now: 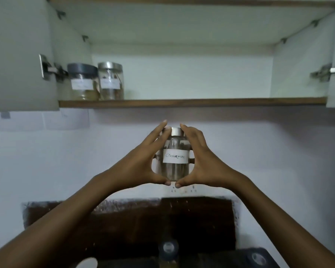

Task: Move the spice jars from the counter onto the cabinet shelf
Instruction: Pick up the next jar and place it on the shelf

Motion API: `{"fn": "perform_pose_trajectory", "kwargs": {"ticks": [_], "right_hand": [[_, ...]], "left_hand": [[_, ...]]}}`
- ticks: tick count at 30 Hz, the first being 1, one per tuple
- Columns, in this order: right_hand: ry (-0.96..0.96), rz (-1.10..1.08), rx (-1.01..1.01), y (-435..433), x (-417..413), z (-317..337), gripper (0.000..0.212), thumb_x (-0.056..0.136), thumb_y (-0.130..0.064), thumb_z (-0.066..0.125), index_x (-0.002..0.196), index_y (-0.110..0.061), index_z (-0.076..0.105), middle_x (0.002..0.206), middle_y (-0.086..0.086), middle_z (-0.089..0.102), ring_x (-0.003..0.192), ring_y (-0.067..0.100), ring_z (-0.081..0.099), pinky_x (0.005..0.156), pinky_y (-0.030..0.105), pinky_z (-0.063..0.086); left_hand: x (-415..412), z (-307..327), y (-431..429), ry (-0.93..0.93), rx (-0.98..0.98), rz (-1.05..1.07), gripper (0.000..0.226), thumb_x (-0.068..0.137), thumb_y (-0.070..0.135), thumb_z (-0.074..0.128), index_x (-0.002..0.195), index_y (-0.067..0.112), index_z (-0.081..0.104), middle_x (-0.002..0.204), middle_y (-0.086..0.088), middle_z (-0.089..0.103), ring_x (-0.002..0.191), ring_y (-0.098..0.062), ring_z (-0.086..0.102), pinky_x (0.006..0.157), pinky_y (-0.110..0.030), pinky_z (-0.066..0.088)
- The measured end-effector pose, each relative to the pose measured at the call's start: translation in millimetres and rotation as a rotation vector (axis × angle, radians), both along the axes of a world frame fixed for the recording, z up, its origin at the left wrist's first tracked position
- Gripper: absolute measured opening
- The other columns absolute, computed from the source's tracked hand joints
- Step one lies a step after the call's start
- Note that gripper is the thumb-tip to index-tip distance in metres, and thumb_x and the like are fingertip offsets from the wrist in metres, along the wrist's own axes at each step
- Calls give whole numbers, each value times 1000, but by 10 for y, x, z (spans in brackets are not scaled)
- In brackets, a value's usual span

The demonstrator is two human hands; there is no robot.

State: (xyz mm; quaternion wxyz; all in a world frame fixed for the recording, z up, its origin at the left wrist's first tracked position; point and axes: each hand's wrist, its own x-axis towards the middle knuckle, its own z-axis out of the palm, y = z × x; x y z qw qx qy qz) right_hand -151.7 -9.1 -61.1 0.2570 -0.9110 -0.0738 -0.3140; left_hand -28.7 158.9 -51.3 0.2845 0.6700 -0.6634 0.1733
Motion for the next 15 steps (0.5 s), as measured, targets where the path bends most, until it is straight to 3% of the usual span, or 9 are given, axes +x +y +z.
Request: {"fn": "perform_pose_trajectory", "kwargs": {"ticks": [6,9,11,13,15], "right_hand": [[-240,-51,-143,180,561,744,134,50,-26,91,148,-24,1,145,-8,6,121,-1,26,94,18,42],[-340,-64,-153,244,779,1082,136,48,-26,92,148,-22,1,145,-2,8,120,3,33,90,6,38],[-384,-83,-180,272,920,1283,136,48,-24,92,148,-23,1,144,-1,9,117,7,39,89,15,46],[-401,-113,-224,291,1078,1448,135,48,-21,92,148,-22,1,145,1,7,118,13,41,90,34,51],[-379,-139,-248,282,1240,1569,134,49,-19,91,148,-21,0,146,3,5,118,15,40,92,39,50]], "left_hand": [[443,670,213,-259,-175,102,114,68,31,81,150,28,2,155,19,-15,139,-3,16,91,-42,52],[712,808,277,-271,-325,162,100,78,41,70,150,25,2,157,15,-10,143,-3,7,107,-31,33],[957,830,266,-220,-379,239,93,85,53,57,150,22,-1,157,12,-11,144,-4,-5,112,-27,16],[1222,827,219,-236,-375,385,93,84,64,41,150,19,-6,157,4,-18,143,-13,-16,117,-38,4],[1419,801,145,-223,-319,500,94,84,65,37,149,16,-10,154,-2,-25,141,-19,-24,116,-45,-5]]}}
